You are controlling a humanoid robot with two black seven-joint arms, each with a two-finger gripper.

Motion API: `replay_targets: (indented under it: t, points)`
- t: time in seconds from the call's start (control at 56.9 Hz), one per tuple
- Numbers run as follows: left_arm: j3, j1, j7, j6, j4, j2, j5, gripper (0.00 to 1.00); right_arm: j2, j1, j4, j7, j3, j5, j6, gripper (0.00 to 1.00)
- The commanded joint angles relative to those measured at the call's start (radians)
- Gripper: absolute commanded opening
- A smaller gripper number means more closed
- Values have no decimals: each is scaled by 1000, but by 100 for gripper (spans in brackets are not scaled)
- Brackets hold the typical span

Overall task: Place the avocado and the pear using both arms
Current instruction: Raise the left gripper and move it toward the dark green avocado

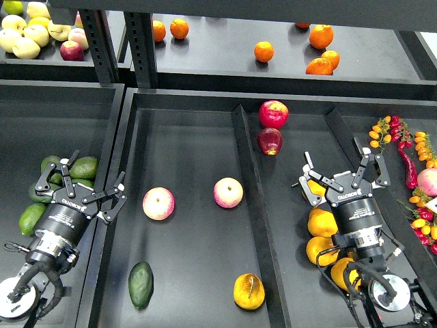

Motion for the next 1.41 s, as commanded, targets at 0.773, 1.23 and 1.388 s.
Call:
replay_targets:
  t: [0.773,1.23,1.388]
  points:
    - [-6,-1,19,-84,1,0,-2,100,0,5,-5,-2,-7,6,4,100]
    - [-3,-7,80,-96,1,0,-3,100,0,8,-8,-5,-8,6,4,100]
    - [-4,-47,199,-95,1,0,-5,100,0,18,-9,-38,-1,8,4,100]
